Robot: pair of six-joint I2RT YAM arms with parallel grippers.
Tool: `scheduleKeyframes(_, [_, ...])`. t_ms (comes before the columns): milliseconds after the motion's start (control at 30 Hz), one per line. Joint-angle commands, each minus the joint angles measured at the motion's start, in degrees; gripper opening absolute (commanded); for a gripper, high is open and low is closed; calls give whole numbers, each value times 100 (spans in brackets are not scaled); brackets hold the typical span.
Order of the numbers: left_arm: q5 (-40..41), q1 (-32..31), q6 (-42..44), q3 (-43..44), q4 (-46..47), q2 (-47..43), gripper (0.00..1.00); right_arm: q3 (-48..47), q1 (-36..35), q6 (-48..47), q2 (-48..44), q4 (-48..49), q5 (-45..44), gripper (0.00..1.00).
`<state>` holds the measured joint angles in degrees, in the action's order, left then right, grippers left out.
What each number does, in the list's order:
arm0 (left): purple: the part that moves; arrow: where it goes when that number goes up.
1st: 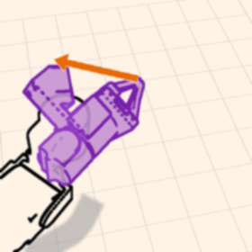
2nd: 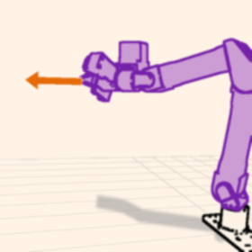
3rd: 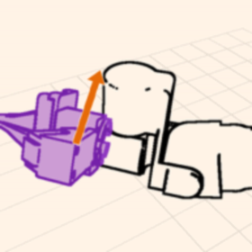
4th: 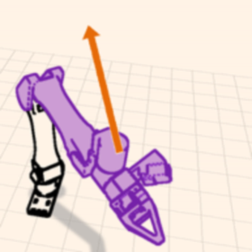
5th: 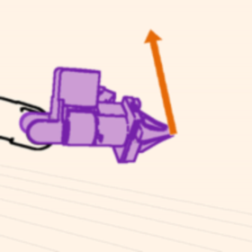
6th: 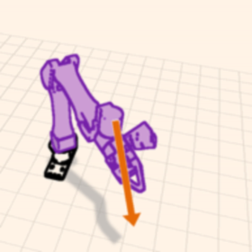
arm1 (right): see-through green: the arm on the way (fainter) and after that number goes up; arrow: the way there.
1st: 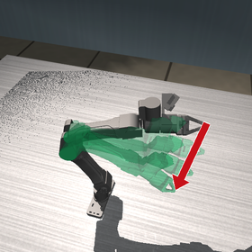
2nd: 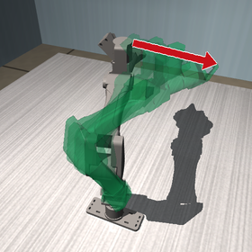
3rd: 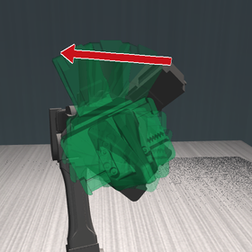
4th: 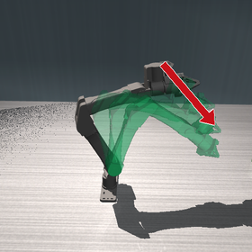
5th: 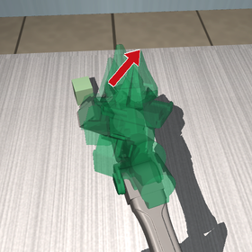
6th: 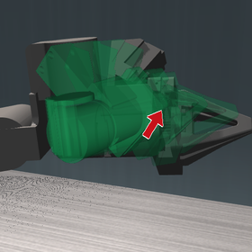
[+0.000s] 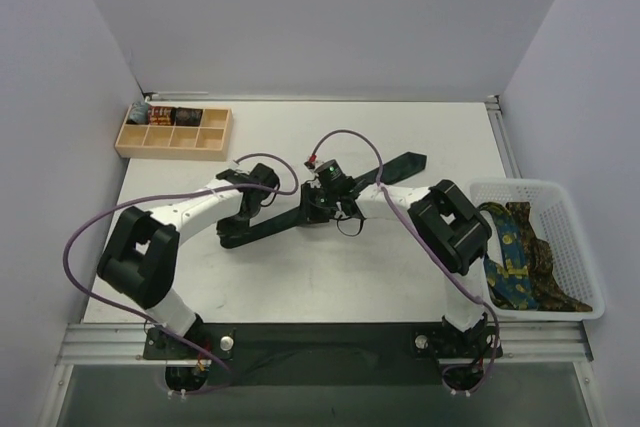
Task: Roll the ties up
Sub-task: Roll the tie
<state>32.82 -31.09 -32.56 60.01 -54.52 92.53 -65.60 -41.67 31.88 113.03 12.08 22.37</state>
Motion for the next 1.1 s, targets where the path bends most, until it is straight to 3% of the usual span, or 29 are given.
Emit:
scheduleKeyframes(0, [269,-221,-110,415,-348,291,0,153,124,125,-422,198,-286,18])
scheduleKeyframes(233, [339,-538,-199,916,-603,1064,0,329,133,292,-431,427,-242,18])
scheduleKeyframes(767, [41,-617,-286,1725,-577,1786,0,847,142,688,-458,1191,92,18])
scheduleKeyframes(1067, [-380,-565,-339,1769,-191,1865,9,1067,150,618,-642,1271,162,18])
